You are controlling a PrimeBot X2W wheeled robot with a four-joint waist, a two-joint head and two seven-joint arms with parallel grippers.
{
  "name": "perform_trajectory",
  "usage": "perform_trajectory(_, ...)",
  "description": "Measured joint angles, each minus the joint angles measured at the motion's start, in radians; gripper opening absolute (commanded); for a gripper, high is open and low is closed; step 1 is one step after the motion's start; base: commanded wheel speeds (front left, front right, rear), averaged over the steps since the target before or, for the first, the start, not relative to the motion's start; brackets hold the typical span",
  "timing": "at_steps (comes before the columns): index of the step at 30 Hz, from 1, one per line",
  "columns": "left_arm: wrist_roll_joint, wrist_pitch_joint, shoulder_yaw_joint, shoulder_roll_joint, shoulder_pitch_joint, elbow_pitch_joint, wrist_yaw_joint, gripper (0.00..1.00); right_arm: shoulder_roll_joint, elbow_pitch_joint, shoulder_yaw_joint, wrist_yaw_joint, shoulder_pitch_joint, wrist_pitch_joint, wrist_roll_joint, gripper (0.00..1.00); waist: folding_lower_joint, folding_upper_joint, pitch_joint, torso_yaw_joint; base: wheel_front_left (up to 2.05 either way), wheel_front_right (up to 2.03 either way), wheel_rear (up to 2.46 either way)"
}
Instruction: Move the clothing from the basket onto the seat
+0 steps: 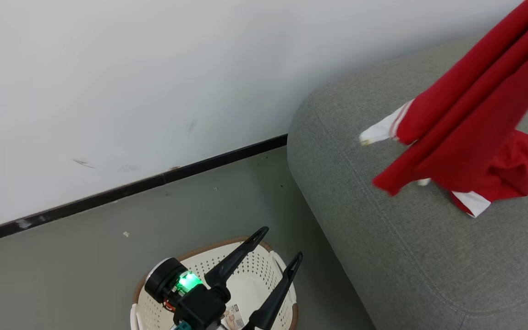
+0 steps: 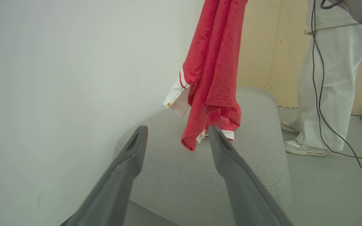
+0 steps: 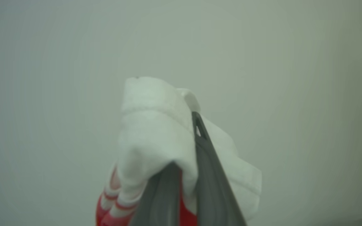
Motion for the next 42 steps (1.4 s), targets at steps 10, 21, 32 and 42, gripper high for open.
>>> perform_trajectory(10, 0.032, 0.016, -0.014, 0.012, -0.028, -0.048, 0.004, 1.0, -0.086, 0.201, -0.146, 0.0, -0.189, 0.059, 0.012, 0.0, 0.0, 0.0, 0.069, 0.021, 0.0, 0.0, 0.0)
perform_trajectory(21, 0.061, 0.049, -0.032, 0.03, -0.067, -0.081, 0.004, 1.0, -0.11, 0.397, -0.167, 0.0, -0.18, 0.054, -0.059, 0.0, 0.0, 0.0, 0.152, 0.043, 0.0, 0.0, 0.0)
perform_trajectory(32, 0.07, 0.065, -0.035, 0.035, -0.11, -0.098, -0.004, 1.0, -0.068, 0.558, -0.164, 0.0, -0.089, -0.018, -0.096, 0.0, 0.0, 0.0, 0.232, 0.06, 0.0, 0.0, 0.0)
perform_trajectory(42, 0.076, 0.073, -0.033, 0.041, -0.149, -0.104, -0.006, 1.0, -0.007, 0.692, -0.148, 0.0, -0.013, -0.08, -0.106, 0.0, 0.0, 0.0, 0.289, 0.065, 0.0, 0.0, 0.0)
